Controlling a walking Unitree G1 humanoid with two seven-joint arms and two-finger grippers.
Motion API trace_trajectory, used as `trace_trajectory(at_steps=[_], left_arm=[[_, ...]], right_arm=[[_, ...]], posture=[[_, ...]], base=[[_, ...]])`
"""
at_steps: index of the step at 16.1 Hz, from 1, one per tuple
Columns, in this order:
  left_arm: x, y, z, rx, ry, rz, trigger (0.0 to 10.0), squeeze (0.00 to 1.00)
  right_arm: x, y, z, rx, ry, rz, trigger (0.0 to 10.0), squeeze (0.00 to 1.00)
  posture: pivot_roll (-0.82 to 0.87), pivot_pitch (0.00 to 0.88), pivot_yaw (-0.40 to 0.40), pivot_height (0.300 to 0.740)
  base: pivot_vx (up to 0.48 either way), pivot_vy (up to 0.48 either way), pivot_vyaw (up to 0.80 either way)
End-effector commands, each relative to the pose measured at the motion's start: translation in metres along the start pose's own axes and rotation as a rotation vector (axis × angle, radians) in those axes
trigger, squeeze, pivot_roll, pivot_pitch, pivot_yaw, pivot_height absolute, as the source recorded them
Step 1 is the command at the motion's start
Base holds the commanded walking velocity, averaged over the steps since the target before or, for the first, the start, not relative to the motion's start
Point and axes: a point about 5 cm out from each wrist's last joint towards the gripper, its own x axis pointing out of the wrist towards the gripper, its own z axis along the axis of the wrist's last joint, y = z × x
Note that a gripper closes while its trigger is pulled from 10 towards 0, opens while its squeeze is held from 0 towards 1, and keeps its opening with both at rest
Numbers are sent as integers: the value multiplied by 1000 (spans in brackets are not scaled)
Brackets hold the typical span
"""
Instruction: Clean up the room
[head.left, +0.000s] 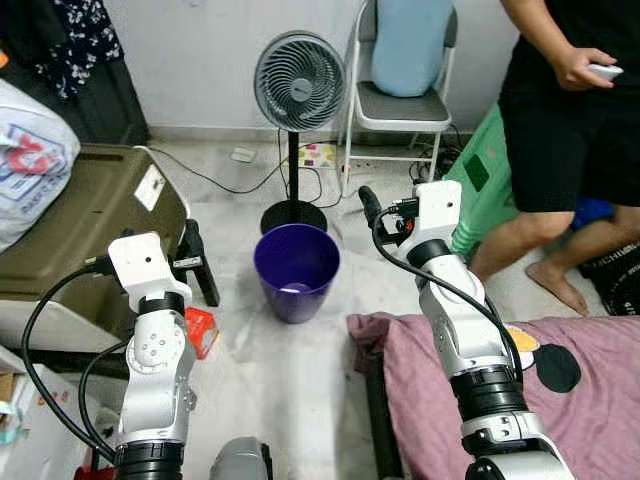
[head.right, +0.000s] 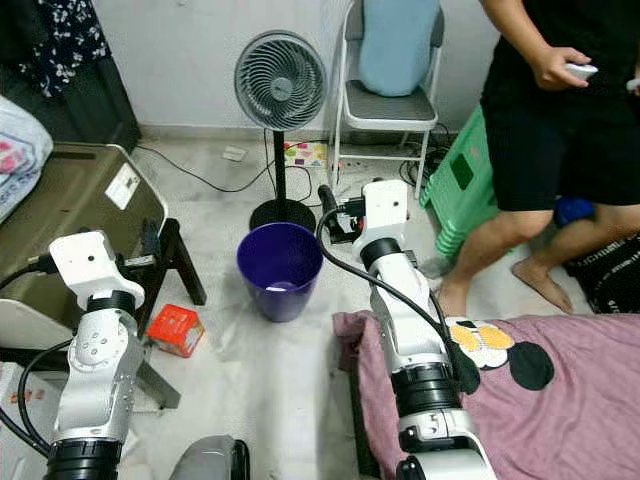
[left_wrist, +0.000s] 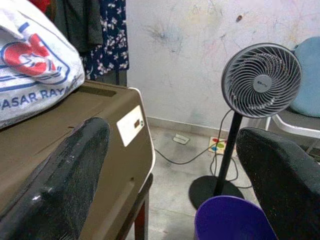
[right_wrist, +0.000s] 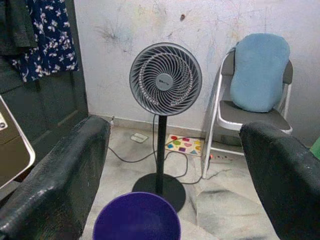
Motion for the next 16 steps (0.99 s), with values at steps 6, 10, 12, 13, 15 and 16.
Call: trace_trajectory(at_steps=[6,10,12,13,15,16], left_arm=[[0,-3,0,-7,5,-6,10000,0],[0,-3,0,1,1,-10,10000,0],[0,-4,0,4,1,-14,10000,0],[1,-4,0,4,1,-15,10000,0],[0,-5,0,3,-1,-18,10000,0],[1,-6,0,4,-2,-19,10000,0]], right_arm=[[1,-3,2,-7,-9,-10,10000,0],[1,-3,2,-8,-9,-12,10000,0],[2,-3,2,-9,-10,-13,10000,0],[2,-4,2,-10,-10,-14,10000,0],[2,-4,2,-11,-10,-15,10000,0],[2,-4,2,-17,-11,-12,10000,0]], posture=[[23,0,-41,740],[23,0,-42,740],[22,0,-41,740],[21,0,-41,740],[20,0,-41,740],[20,0,-41,740]], base=[[0,170,0],[0,265,0],[0,0,0],[0,0,0],[0,0,0],[0,0,0]])
